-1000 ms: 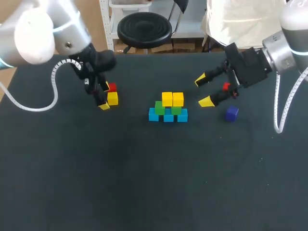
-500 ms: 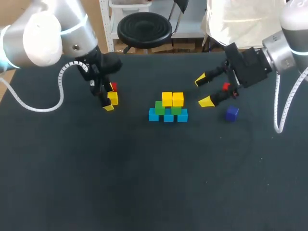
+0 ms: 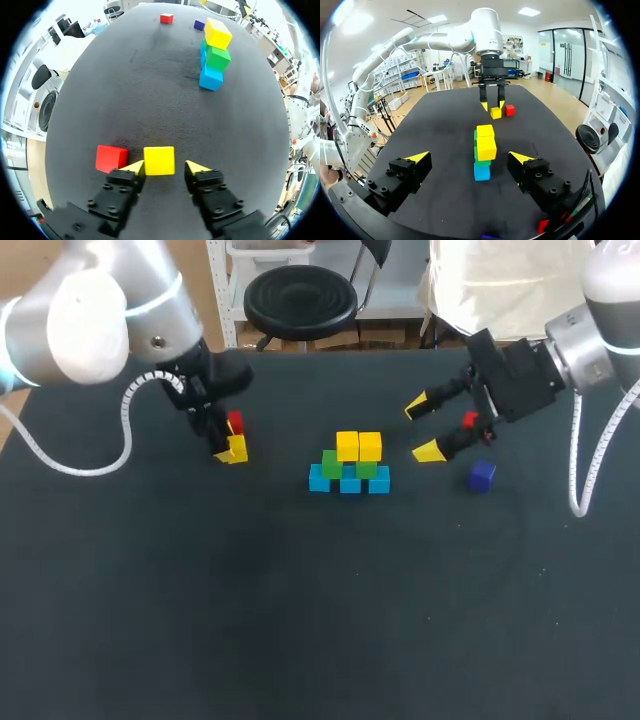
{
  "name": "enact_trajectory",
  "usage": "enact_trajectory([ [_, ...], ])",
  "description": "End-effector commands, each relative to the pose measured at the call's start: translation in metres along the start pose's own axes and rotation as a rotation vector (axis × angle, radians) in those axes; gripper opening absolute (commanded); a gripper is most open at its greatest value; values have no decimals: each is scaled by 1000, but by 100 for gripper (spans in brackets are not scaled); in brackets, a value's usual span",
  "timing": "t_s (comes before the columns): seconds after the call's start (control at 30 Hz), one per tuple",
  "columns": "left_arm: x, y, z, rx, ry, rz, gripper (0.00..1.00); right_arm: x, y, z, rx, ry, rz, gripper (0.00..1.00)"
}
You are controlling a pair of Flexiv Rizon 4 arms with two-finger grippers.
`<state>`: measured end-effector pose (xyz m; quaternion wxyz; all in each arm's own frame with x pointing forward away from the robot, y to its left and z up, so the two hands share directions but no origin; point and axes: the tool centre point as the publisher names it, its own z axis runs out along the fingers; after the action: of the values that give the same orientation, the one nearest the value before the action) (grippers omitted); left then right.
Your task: Place the blue cubes, place green cubes on the blue cubes, place the yellow cubes on the green cubes, then place the red cubes on the yellow cubes, and place purple cube on the red cubes.
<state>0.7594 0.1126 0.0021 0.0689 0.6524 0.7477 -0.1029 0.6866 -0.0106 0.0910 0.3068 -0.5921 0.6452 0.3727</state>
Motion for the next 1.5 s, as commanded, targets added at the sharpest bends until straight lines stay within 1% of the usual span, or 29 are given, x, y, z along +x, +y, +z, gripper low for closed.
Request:
enact_trajectory([
  [0.03,-1,-6,1,-8,1,6,0,0,1,0,2,0,0,100],
  [0.13,-1,-14,-4,-10,14,11,0,0,1,0,2,0,0,100],
  [0.27,-4,-30,-21,-39,37,21,0,0,1,0,2,0,0,100],
  [0.4,-6,-49,-32,-34,22,25,0,0,1,0,2,0,0,100],
  [0.47,-8,-56,-33,-16,2,32,0,0,1,0,2,0,0,100],
  [0.53,-10,-63,-31,-6,3,46,0,0,1,0,2,0,0,100],
  [0.6,-10,-66,-26,13,-1,40,0,0,1,0,2,0,0,100],
  [0.83,-9,-72,-17,36,-11,44,0,0,1,0,2,0,0,100],
  [1.0,-10,-76,-8,62,6,54,0,0,1,0,2,0,0,100],
  [1.13,-7,-77,-7,73,10,48,0,0,1,0,2,0,0,100],
  [1.17,-7,-77,-7,74,10,47,6,0,1,0,2,0,0,100],
  [1.2,-8,-76,-8,74,9,47,22,0,1,0,2,0,0,100],
  [1.23,-8,-76,-8,74,9,46,43,0,1,0,2,0,0,100],
  [1.27,-8,-76,-9,73,11,44,76,0,1,0,2,0,0,100],
  [1.3,-8,-76,-9,75,10,39,100,0,1,0,2,0,0,100],
  [1.43,-4,-71,-15,57,3,15,100,0,1,0,2,0,0,100],
  [1.5,-1,-64,-23,47,-48,-27,100,0,1,0,2,0,0,100],
])
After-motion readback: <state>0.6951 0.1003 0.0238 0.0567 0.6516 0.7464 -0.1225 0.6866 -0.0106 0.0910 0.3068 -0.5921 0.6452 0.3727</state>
